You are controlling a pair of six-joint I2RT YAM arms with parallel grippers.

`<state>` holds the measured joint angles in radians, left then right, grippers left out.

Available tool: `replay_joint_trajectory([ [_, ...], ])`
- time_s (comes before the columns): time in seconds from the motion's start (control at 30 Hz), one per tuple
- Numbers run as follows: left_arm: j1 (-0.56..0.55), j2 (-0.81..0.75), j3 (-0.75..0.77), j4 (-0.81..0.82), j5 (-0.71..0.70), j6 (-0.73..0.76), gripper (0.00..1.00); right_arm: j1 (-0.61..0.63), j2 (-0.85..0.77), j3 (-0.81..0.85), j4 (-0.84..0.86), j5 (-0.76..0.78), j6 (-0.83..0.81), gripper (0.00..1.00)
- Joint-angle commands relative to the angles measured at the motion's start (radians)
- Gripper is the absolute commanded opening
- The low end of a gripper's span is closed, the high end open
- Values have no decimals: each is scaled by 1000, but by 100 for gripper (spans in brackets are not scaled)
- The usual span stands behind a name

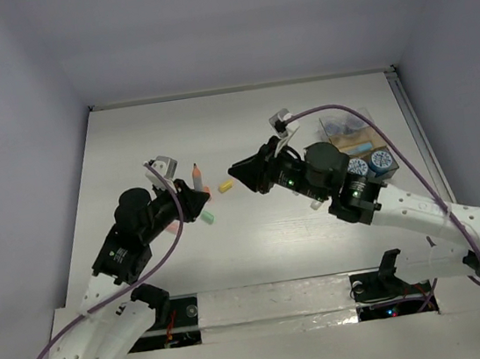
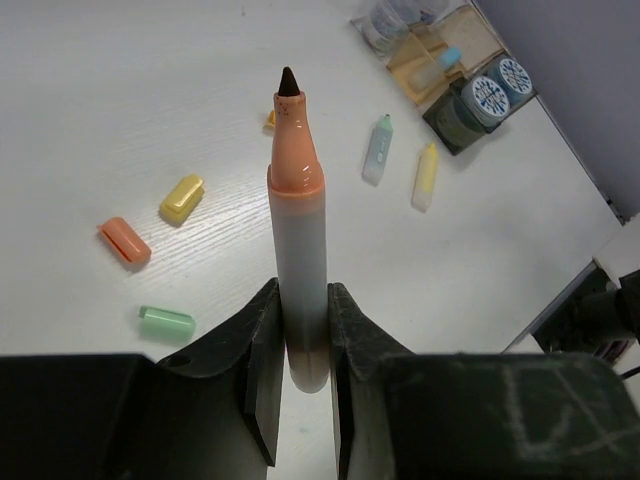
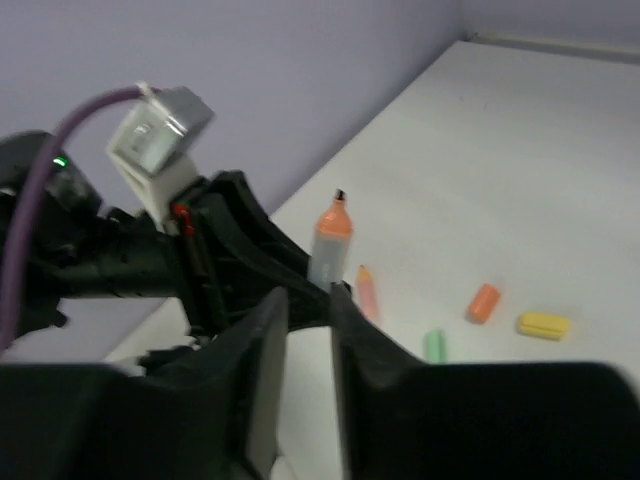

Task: Sort the stationery into containers
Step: Pick up the pen cap from the center of the board.

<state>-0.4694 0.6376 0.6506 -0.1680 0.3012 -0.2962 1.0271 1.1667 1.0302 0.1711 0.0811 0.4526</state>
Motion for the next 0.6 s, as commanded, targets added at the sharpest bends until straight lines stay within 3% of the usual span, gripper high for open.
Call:
replay_joint_trajectory([
  [0.0, 0, -38, 60, 18, -69, 28, 0, -24, 27, -28, -108, -69, -68, 24],
  [0.33, 18, -140, 69, -14, -275, 5, 0, -87, 376, 53, -42, -182, -92, 25],
  [0.47, 29, -162, 61, -16, -280, 0, 0, -87, 536, 157, -59, -165, -101, 46],
  [0.57, 49, -165, 58, -13, -264, -3, 0, -87, 658, 243, -85, -147, -114, 53],
])
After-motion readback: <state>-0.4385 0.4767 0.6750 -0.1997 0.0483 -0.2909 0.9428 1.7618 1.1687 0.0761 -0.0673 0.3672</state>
